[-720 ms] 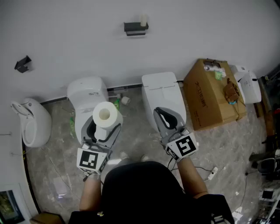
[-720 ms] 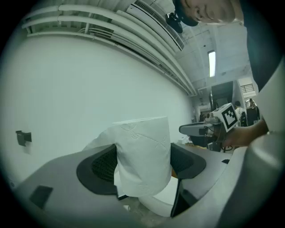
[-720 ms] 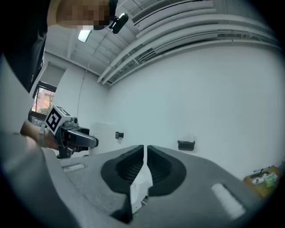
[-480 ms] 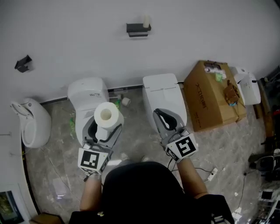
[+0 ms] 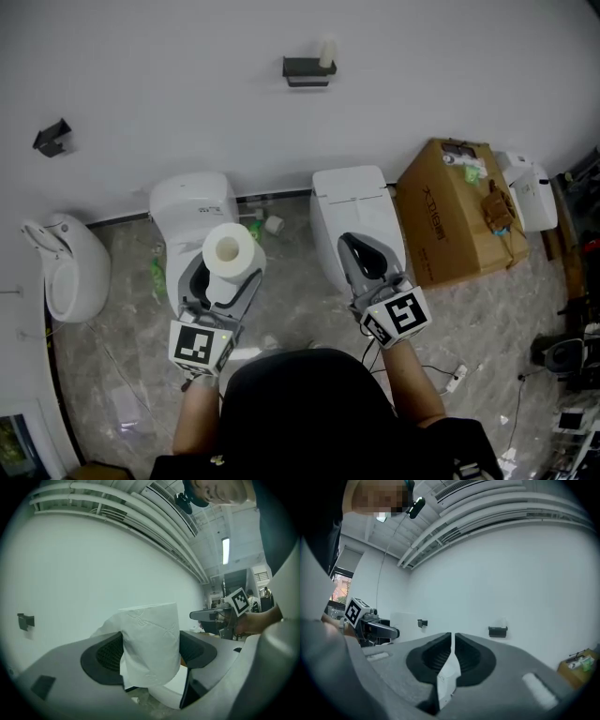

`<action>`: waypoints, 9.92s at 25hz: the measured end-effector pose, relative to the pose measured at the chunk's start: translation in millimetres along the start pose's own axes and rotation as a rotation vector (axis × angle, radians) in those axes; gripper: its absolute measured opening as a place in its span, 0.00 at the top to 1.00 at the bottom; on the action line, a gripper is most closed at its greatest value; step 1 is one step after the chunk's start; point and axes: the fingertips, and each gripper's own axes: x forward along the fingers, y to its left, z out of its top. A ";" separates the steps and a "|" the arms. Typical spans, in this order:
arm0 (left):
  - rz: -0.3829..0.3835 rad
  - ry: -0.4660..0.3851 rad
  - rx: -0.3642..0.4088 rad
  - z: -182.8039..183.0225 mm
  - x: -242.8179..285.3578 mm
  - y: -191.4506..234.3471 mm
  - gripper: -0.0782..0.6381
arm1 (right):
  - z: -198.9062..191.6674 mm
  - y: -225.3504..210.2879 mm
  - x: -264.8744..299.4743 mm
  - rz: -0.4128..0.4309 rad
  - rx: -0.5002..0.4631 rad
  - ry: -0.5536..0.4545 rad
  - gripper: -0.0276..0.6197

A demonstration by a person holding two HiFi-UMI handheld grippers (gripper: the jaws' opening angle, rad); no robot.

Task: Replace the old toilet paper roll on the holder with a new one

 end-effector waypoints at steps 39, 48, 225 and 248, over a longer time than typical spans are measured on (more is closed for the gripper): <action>0.071 0.049 -0.040 -0.5 278.9 134.6 0.37 | -71.0 -239.4 229.3 0.039 0.068 0.110 0.93; 0.126 0.042 -0.007 15.4 361.2 145.2 0.37 | -74.4 -314.4 274.0 0.108 0.082 0.100 0.92; -0.236 0.020 0.033 48.9 622.6 215.8 0.35 | -98.1 -407.4 212.6 -0.532 0.211 0.176 0.68; 0.120 0.019 -0.107 5.8 430.7 256.2 0.86 | -78.3 -314.5 370.3 0.032 0.137 0.138 0.68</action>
